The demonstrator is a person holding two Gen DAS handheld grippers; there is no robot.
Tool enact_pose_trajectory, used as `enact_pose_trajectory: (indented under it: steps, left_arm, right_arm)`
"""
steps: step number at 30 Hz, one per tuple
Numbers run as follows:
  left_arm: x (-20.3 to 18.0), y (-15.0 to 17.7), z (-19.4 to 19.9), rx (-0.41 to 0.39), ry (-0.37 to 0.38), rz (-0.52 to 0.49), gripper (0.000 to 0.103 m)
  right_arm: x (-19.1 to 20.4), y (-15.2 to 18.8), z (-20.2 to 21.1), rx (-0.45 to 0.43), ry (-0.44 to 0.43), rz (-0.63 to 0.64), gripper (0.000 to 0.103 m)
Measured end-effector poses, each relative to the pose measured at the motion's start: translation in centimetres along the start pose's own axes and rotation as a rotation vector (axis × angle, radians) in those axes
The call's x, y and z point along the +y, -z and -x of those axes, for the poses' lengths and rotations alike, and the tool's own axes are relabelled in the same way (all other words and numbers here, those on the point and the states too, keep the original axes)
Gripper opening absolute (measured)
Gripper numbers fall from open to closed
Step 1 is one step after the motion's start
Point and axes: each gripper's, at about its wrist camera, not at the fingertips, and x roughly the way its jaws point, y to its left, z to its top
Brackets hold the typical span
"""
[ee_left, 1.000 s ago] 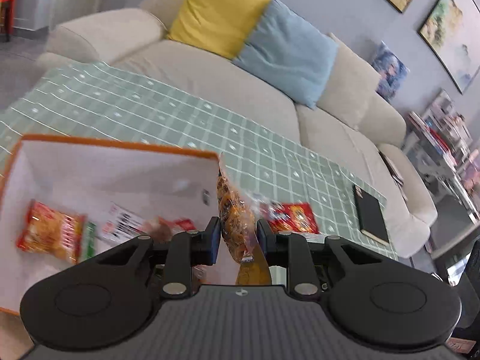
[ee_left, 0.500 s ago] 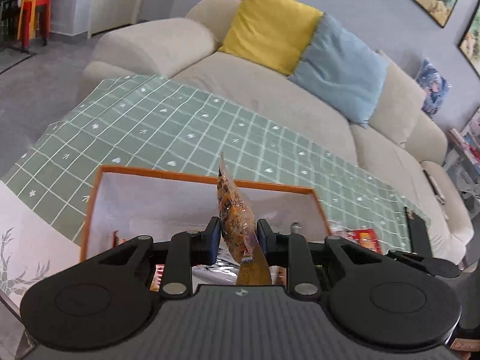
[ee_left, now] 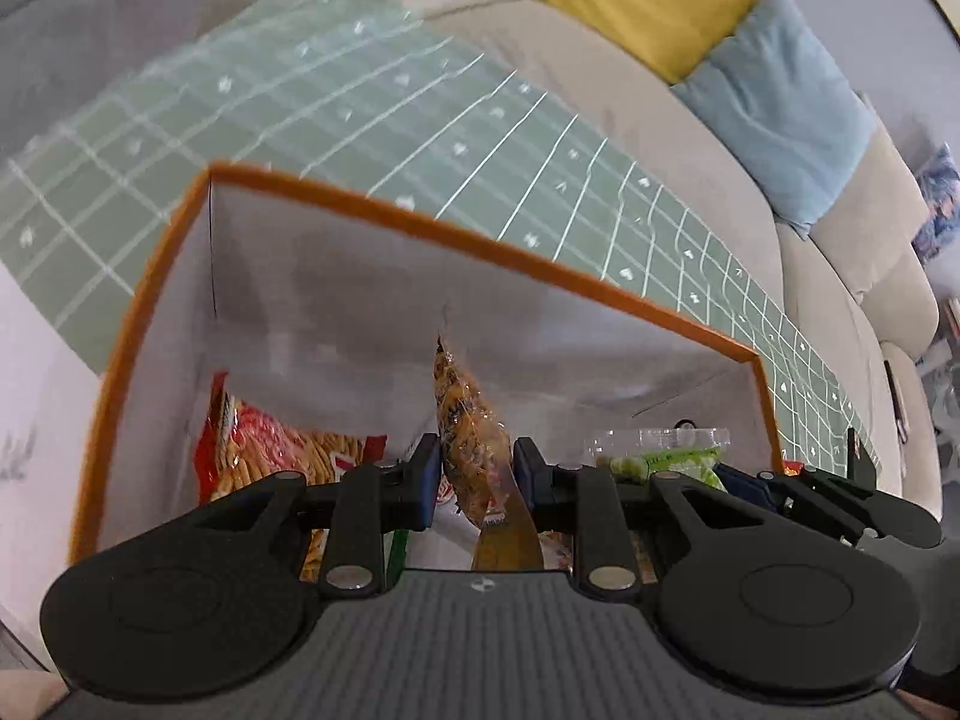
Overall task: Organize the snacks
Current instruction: 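Lower peanut pack with left tool while right tool lowers green pea pack into box, then open both tools and withdraw them from the box toward the remaining snacks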
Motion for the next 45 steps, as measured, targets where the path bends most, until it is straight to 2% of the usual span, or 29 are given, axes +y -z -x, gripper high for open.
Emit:
enact_pose_trajectory:
  steps: [7, 11, 15, 16, 17, 20, 24, 29, 33, 40, 45]
  left_arm:
    - [1.0, -0.2, -1.7, 0.085, -0.016, 0.048, 0.028]
    - [0.8, -0.3, -1.9, 0.098, -0.082, 0.017, 0.029]
    - [0.7, -0.2, -1.7, 0.100, -0.111, 0.006, 0.030]
    - [0.6, -0.2, -1.6, 0.092, -0.126, -0.005, 0.030]
    - [0.3, -0.2, -1.3, 0.080, -0.142, -0.022, 0.036]
    - [-0.6, -0.1, -0.7, 0.048, -0.178, -0.070, 0.059]
    - [-1.7, 0.2, 0.5, 0.007, -0.194, -0.125, 0.068]
    - [-3.1, 0.5, 1.5, -0.031, -0.227, -0.185, 0.072]
    - [-4.5, 1.0, 2.8, -0.069, -0.237, -0.240, 0.078]
    - [-6.2, 1.9, 5.1, -0.155, -0.242, -0.287, 0.080]
    - [-7.7, 3.2, 6.8, -0.210, -0.231, -0.327, 0.080]
  right_arm:
    - [0.8, -0.6, -2.1, 0.052, 0.048, 0.029, 0.039]
    - [1.3, -0.9, -2.3, 0.052, 0.067, 0.065, 0.039]
    - [1.4, -0.8, -2.1, 0.033, 0.082, 0.071, 0.039]
    - [1.4, -0.8, -1.9, 0.025, 0.084, 0.064, 0.040]
    - [1.4, -0.9, -1.8, 0.019, 0.085, 0.059, 0.040]
    - [1.5, -0.9, -1.8, 0.021, 0.096, 0.059, 0.039]
    - [1.4, -1.0, -1.8, 0.031, 0.096, 0.059, 0.043]
    - [1.2, -1.0, -0.8, 0.012, 0.095, 0.046, 0.051]
    - [1.2, -0.7, 0.9, -0.020, 0.077, 0.052, 0.065]
    - [1.2, 0.2, 4.6, -0.086, 0.056, 0.084, 0.072]
    - [0.8, 1.4, 7.6, -0.146, 0.067, 0.054, 0.077]
